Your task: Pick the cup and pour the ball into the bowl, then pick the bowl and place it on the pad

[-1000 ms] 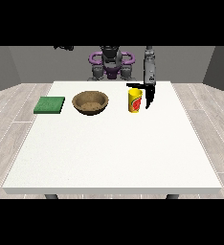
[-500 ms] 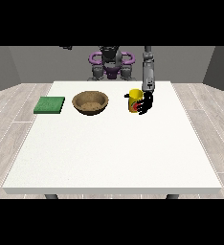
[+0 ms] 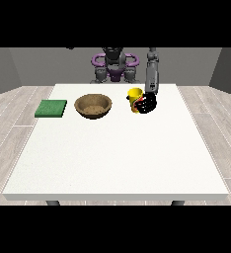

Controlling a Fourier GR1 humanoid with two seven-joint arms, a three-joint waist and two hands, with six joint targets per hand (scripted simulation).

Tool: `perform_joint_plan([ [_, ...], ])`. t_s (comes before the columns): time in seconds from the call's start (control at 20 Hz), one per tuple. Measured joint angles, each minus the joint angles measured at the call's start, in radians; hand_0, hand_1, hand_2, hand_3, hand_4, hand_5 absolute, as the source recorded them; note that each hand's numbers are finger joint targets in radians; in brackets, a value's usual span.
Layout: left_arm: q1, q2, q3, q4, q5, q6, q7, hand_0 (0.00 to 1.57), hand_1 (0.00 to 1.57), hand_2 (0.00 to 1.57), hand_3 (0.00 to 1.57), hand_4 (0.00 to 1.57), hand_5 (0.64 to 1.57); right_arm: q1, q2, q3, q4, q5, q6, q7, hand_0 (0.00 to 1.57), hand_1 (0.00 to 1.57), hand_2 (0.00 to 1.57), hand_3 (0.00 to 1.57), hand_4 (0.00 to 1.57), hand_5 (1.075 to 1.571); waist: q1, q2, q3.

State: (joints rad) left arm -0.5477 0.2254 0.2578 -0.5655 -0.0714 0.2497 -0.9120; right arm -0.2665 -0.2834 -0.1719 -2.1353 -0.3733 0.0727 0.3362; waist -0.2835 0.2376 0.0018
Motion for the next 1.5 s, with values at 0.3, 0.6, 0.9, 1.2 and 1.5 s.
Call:
perform_joint_plan([
  [0.3, -0.076, -0.026, -0.100, -0.007, -0.125, 0.144, 0.141, 1.38, 1.38, 1.57, 1.57, 1.11, 1.524, -0.008, -0.017, -0.045, 0.103, -0.023, 0.020, -0.005, 0.00, 0.00, 0.00, 0.00, 0.24, 1.558, 0.040, -0.078, -0.0007],
  [0.6, -0.196, -0.030, -0.213, 0.031, -0.312, 0.354, 0.351, 1.41, 1.41, 1.57, 1.57, 0.97, 1.562, -0.033, -0.020, -0.042, 0.168, -0.027, 0.042, -0.023, 0.00, 0.00, 0.00, 0.00, 0.28, 1.560, 0.019, -0.097, 0.0000],
  [0.9, -0.311, -0.012, -0.297, 0.112, -0.482, 0.488, 0.563, 1.39, 1.39, 1.57, 1.57, 0.92, 1.561, -0.057, -0.017, -0.035, 0.200, -0.032, 0.057, -0.038, 0.00, 0.00, 0.00, 0.00, 0.33, 1.563, -0.007, -0.091, -0.0005],
  [1.2, -0.376, 0.000, -0.369, 0.174, -0.626, 0.575, 0.690, 1.38, 1.38, 1.57, 1.57, 0.85, 1.559, -0.082, -0.018, -0.038, 0.224, -0.027, 0.057, -0.044, 0.00, 0.00, 0.00, 0.00, 0.34, 1.565, 0.004, -0.079, -0.0007],
  [1.5, -0.466, -0.025, -0.532, 0.291, -0.871, 0.617, 0.899, 1.34, 1.34, 1.50, 1.53, 0.93, 1.509, -0.079, 0.016, -0.004, 0.291, 0.014, 0.045, -0.067, 0.00, 0.00, 0.00, 0.00, 0.37, 1.565, 0.013, -0.139, 0.0007],
])
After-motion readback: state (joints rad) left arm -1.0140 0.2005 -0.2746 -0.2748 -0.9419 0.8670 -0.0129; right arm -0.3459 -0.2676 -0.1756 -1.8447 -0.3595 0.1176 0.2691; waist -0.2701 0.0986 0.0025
